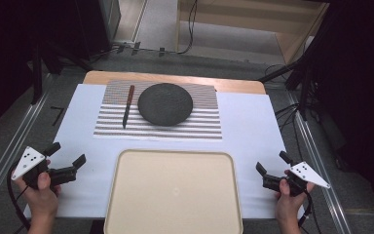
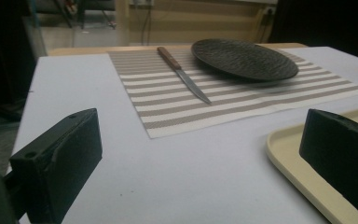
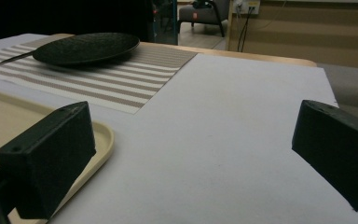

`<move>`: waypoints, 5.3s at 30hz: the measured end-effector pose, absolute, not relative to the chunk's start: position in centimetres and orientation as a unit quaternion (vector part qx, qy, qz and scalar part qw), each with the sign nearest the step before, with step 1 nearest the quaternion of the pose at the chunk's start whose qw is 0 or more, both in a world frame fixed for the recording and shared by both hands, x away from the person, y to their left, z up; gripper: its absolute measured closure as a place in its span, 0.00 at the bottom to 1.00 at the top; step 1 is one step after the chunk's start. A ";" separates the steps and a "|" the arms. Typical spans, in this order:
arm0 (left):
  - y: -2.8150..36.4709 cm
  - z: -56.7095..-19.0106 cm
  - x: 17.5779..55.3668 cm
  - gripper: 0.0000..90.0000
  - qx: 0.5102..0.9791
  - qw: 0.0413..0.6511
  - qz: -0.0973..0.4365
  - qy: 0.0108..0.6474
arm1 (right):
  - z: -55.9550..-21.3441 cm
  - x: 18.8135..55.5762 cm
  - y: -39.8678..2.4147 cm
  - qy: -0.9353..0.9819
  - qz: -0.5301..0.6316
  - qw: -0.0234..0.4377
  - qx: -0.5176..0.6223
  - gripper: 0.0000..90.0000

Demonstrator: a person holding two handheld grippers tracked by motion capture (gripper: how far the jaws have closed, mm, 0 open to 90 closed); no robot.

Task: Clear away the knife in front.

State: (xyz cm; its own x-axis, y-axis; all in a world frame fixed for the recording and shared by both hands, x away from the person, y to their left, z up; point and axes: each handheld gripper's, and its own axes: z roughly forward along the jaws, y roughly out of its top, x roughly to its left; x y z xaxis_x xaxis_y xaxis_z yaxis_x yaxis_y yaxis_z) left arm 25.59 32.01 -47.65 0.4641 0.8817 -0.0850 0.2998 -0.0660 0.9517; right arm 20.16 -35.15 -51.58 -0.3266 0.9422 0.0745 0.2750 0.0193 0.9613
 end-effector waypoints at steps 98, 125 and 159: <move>19.7 -43.3 50.8 0.56 0.762 0.337 0.161 0.529 | -51.9 20.8 -35.1 0.650 0.511 0.307 0.472 0.00; 17.0 -45.9 55.1 0.75 0.782 0.217 0.120 0.571 | -52.0 21.0 -35.2 0.649 0.512 0.303 0.473 0.00; 16.7 -47.3 55.5 0.84 0.772 0.197 0.102 0.596 | -52.1 21.1 -35.2 0.651 0.506 0.301 0.479 0.00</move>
